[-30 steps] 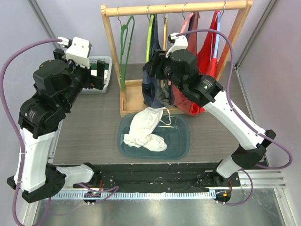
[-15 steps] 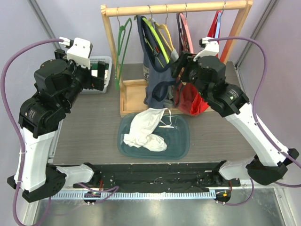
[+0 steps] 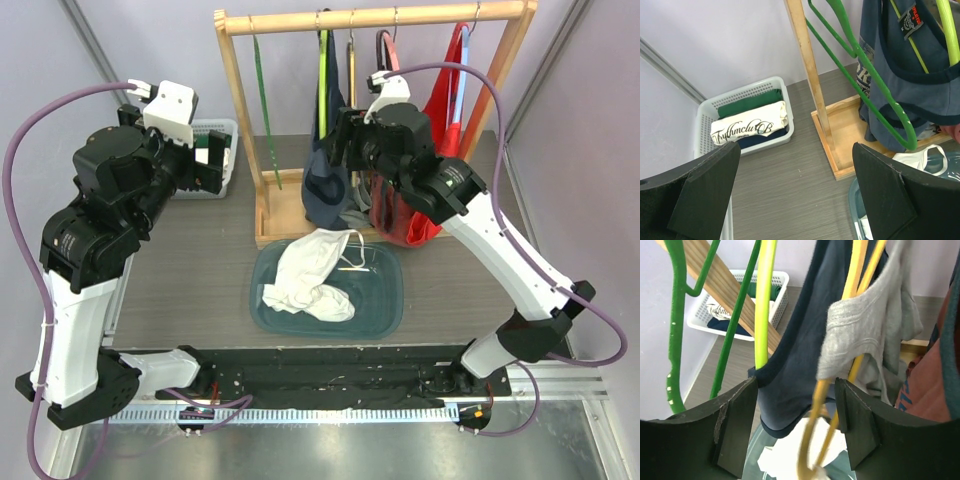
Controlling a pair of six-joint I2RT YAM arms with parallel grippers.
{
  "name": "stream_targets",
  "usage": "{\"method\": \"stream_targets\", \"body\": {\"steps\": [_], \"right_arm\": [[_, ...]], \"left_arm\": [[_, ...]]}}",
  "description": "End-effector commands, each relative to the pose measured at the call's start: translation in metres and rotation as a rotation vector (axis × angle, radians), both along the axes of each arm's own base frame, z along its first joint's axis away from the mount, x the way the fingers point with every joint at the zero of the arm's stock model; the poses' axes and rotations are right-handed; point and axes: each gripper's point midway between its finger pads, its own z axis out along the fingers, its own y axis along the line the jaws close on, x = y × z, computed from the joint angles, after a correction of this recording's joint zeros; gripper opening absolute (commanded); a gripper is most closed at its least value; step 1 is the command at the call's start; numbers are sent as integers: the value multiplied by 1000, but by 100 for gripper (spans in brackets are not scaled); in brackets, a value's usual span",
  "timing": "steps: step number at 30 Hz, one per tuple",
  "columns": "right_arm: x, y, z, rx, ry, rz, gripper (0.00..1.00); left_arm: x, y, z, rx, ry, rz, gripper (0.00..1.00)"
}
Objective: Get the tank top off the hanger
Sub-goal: Pick up the hanger from the clothesline.
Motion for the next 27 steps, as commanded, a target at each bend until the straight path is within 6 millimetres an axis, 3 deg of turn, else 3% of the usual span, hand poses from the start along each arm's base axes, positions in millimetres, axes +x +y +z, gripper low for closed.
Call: {"method": "stream_targets", "body": {"steps": [1, 10, 12, 15, 19, 20, 21, 23, 24, 27], "right_arm": [[-6, -17, 40, -37, -117, -74, 69], [-13, -64, 73, -123, -199, -265, 70], [-16, -66, 81, -108, -217, -264, 70], [-26, -48, 97, -56, -254, -188, 70], [-37, 1, 111, -33, -285, -63, 70], [-42, 3, 126, -19, -309, -64, 71], [-39, 28, 113, -70, -301, -37, 71], [-38, 29, 119, -96, -310, -85, 71], [-33, 40, 107, -142, -300, -92, 72], [-25, 35, 93, -197, -277, -172, 75]], "left_arm": [[-1, 0, 5, -16, -13, -6, 100], [-2, 3, 3, -14, -11, 1, 100], [-1, 2, 2, -10, -7, 0, 100], [-1, 1, 1, -13, -2, -4, 100], [-1, -1, 1, -20, -2, -13, 100], [-1, 0, 1, -18, -2, -10, 100], [-1, 0, 0, -19, 0, -11, 100], [-2, 1, 0, -21, 0, -9, 100], [-2, 2, 0, -20, 2, -8, 100], [-4, 4, -1, -18, -1, -5, 100]]}}
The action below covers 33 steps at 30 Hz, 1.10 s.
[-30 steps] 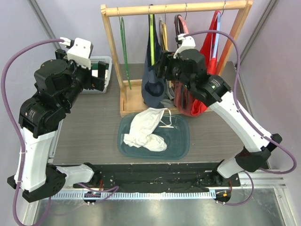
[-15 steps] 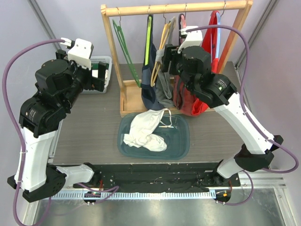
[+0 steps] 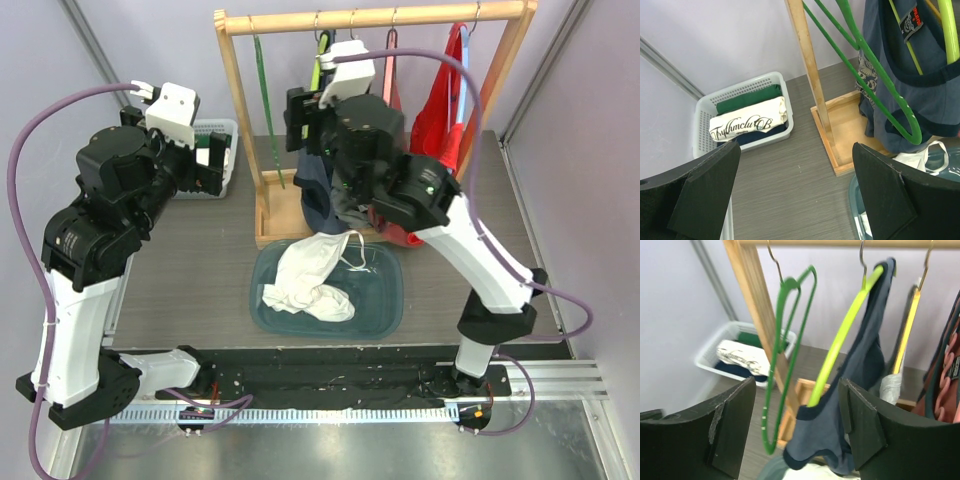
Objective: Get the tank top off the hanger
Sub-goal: Pick up the hanger from the clothesline.
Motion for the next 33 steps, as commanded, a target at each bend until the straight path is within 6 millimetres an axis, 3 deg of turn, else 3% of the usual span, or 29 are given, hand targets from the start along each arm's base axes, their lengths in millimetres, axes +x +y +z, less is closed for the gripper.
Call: {"method": "stream_targets", "body": {"steps": [1, 5, 12, 17, 22, 28, 33], "right_arm": [[16, -10, -27, -116, 29, -157, 75], [17, -9, -51, -135, 74, -174, 78], [19, -6, -73, -170, 109, -183, 82], [23, -15, -91, -199, 137, -216, 83], [37, -50, -112, -163, 206, -263, 79], [40, -59, -104, -131, 192, -243, 68], [44, -52, -91, -149, 140, -206, 49]], "left_arm": [[-5, 3, 6, -24, -23, -2, 100], [-5, 3, 4, -18, -20, -3, 100], [-4, 0, 3, -26, -12, -13, 100], [-6, 2, 3, -26, -13, -10, 100], [-7, 2, 1, -26, -9, -13, 99], [-6, -2, -2, -28, 3, -26, 100], [-6, -1, -3, -31, 5, -22, 100]]}}
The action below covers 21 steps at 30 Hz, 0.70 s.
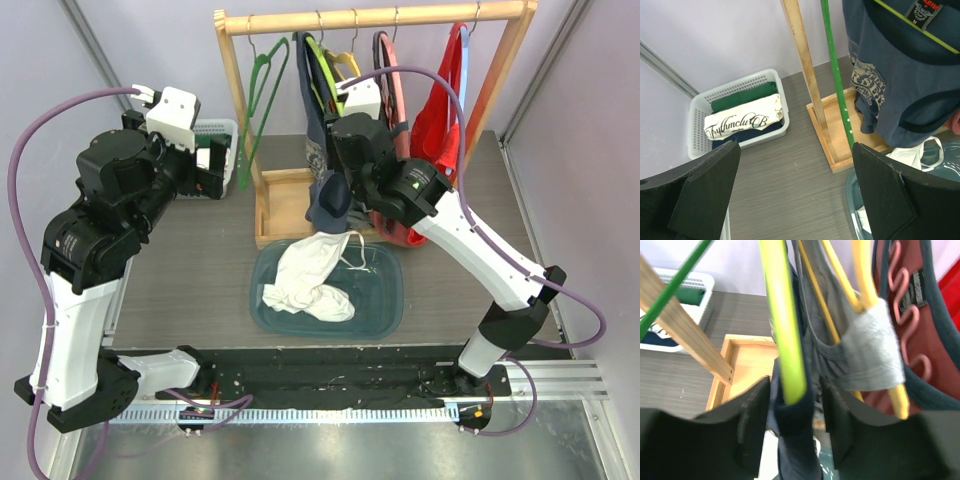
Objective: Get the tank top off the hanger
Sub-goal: Pick up the hanger from the clothesline.
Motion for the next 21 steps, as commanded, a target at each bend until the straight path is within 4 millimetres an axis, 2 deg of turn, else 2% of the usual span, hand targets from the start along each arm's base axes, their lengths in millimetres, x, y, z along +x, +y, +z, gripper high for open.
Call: {"method": "stream_targets", "body": {"steps": [1, 7, 8, 10, 14, 15, 16, 18, 19, 21], "right_arm": [[-3, 6, 42, 71, -97, 50, 47], [6, 7, 39, 70, -84, 75, 23], [8, 5, 36, 74, -77, 74, 13], [11, 4, 30, 67, -65, 73, 2], [16, 4, 27, 71, -81, 95, 1], [16, 1, 21, 36, -88, 102, 1], [17, 2, 33, 63, -139, 107, 1], [17, -5, 39, 44, -181, 97, 1], [18, -5, 50, 70, -223, 91, 1], [17, -11, 59, 67, -267, 77, 1]], "left_arm": [[-2, 0, 3, -26, -10, -6, 100], [-3, 2, 3, -22, -8, -2, 100], [-3, 2, 3, -21, -8, -2, 100], [-3, 2, 3, -21, -8, -2, 100], [-2, 1, 2, -19, -6, -2, 100], [-2, 1, 2, -20, -7, -2, 100], [-2, 1, 2, -18, -4, -2, 100], [-2, 1, 2, -18, -6, -2, 100], [-2, 1, 2, -19, -6, -3, 100], [-2, 1, 2, -17, -5, -2, 100]]}}
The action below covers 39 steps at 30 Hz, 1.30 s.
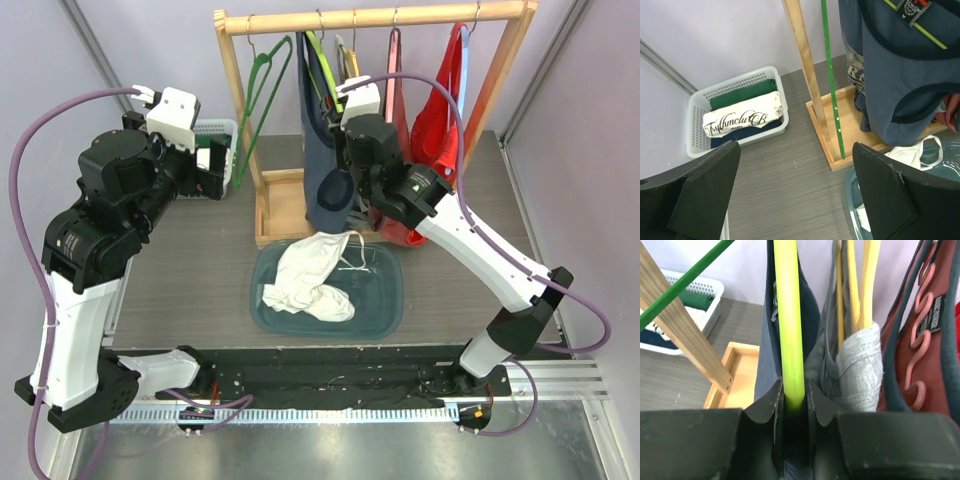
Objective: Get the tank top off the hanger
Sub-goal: Pick up the hanger from the clothesline.
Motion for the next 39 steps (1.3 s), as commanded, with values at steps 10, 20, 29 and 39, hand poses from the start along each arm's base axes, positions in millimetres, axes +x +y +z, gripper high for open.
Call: {"method": "stream_targets", "body": {"steps": [10, 20, 29, 39], "right_arm": [[-26, -54, 119, 265, -433, -81, 1], [-51, -62, 87, 337, -454, -6, 1], [-39, -24, 121, 289, -556, 118, 1], [-70, -40, 145, 359, -593, 185, 1]], "left_arm": [[0, 2, 2, 1, -12, 4, 100], [4, -2, -1, 3, 1, -1, 100], [5, -5, 1, -11, 0, -13, 100], [7, -6, -5, 3, 15, -12, 100]]}}
